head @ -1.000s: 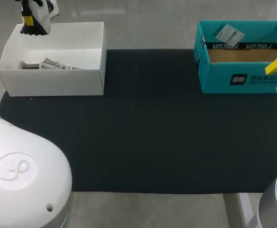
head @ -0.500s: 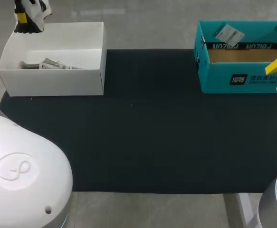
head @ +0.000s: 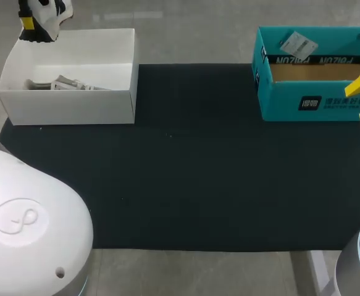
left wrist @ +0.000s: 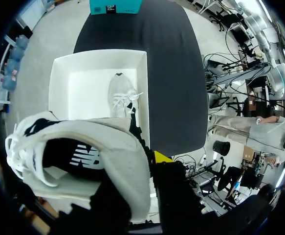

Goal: Take the shoe out of the shoebox, open the shoe tongue, remove and reinsert the insole, then place the shoe into the shoebox

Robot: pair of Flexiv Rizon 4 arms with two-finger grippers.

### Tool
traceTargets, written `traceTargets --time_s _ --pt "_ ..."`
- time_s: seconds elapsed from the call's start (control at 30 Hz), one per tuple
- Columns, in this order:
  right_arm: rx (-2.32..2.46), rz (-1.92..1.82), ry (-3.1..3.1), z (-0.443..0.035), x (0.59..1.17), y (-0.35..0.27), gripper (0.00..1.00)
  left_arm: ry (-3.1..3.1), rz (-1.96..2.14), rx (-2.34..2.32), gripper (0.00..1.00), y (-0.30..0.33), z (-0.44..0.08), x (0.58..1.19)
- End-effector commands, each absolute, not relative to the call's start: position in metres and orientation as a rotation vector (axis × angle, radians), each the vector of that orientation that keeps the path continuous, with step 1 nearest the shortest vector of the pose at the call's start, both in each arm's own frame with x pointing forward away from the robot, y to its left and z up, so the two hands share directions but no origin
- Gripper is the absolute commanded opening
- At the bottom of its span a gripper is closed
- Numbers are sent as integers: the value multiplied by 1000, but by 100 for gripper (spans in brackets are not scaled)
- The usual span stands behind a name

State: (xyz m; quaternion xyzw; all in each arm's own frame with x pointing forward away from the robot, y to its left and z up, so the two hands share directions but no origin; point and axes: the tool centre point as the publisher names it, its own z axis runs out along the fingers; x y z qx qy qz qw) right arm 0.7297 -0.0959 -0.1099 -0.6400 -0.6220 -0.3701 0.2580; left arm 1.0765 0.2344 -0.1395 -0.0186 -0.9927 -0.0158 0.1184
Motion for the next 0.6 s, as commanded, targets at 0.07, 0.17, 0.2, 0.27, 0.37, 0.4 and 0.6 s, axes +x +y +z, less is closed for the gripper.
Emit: traceTargets --time_s 0.07,0.17,0.2,0.27,0.37,0.4,0.6 --pt "-1737 -1002 -1686 -110 729 -96 100 -2912 -88 -68 0 249 -142 1089" --pt "-1737 -1002 -1686 -110 729 -96 100 -2943 -118 -69 0 261 -144 1102" --pt "-1737 -1002 -1686 -110 729 -96 100 -2956 -116 -81 0 265 -145 1106" --pt "-1737 -1002 -1686 -110 729 -96 100 -2967 -119 -67 0 272 -150 1118" --pt "-1737 -1002 -1686 -110 729 -96 100 -2996 -74 -72 0 281 -154 1130" --pt "-1737 -1002 -1686 -110 729 -96 100 -3001 -51 -76 0 283 -155 1133" --pt "-1737 -1002 -1686 -110 729 -96 100 -2991 2 -108 0 295 -159 1150"
